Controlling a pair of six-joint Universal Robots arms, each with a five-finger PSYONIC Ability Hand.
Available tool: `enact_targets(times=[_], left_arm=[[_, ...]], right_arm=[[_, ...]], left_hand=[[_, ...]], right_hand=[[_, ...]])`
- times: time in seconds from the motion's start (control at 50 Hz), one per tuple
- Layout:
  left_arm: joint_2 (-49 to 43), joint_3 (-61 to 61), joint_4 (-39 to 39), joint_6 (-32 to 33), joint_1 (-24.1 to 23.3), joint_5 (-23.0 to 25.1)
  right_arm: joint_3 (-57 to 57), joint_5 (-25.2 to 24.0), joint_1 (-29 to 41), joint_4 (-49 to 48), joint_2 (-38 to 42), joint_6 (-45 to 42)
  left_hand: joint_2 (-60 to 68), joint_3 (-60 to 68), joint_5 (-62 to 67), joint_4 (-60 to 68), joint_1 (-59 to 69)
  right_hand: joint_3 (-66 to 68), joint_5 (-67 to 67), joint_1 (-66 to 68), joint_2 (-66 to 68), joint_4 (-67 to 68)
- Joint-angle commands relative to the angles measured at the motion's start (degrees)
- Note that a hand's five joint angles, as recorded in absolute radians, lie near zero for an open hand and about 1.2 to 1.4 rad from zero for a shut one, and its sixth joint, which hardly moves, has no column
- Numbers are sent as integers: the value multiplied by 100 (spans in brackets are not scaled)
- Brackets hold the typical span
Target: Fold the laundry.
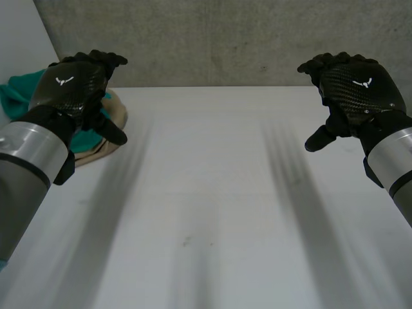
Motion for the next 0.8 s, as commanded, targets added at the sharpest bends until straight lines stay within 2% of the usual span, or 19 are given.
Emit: enact_targets(times=[0.02,0.06,0.08,0.2,0.3,0.5,0.54,0.6,0.62,0.64,0.74,0.8], left_arm=[[-976,392,770,1160,644,20],[-1240,523,893,1450,846,20],[-1651,759,1024,1739,1099,20],[-2917,1813,1183,2347,1821,46],[-4009,2878,1192,2427,2156,186],[-5460,4382,1455,2524,2622,1021],[-5715,4558,1754,2576,2649,1179],[-5979,4769,1948,2603,2666,1311],[-6014,4787,1940,2603,2675,1338],[-6032,4769,1922,2612,2667,1382],[-5760,4410,1931,2620,2509,1320],[-5060,3884,1966,2533,2290,1285]], right_arm=[[9,-18,0,8,25,-23],[9,-18,0,8,25,-50],[9,-18,0,8,25,-59],[9,-26,0,-9,43,-146],[9,-35,-9,-9,218,-155],[35,-26,0,-27,359,-234],[44,-18,0,-27,412,-287],[61,-18,0,-27,447,-349],[61,-18,0,-27,447,-357],[70,-18,0,-27,447,-375],[61,-18,-9,-36,456,-375],[44,-18,-9,-36,456,-375]], left_hand=[[-176,-185,-25,-144,-133],[-176,-185,-25,-144,-133],[-176,-185,-25,-144,-133],[-176,-185,-25,-144,-133],[-176,-185,-25,-144,-133],[-71,-80,80,-39,-28],[465,456,616,497,508],[3034,3025,3185,3066,3077],[4190,4182,4341,4222,4233],[6700,6691,6851,6732,6743],[6824,6815,6975,6856,6867],[6824,6815,6975,6856,6867]], right_hand=[[-171,-287,-85,-219,-285],[-171,-287,-85,-219,-285],[-171,-287,-85,-219,-285],[-171,-287,-85,-219,-285],[-171,-287,-85,-219,-285],[-171,-287,-85,-219,-285],[-171,-287,-85,-219,-285],[-171,-287,-85,-219,-285],[-171,-287,-85,-219,-285],[-171,-287,-85,-219,-285],[-171,-287,-85,-219,-285],[-171,-287,-85,-219,-285]])
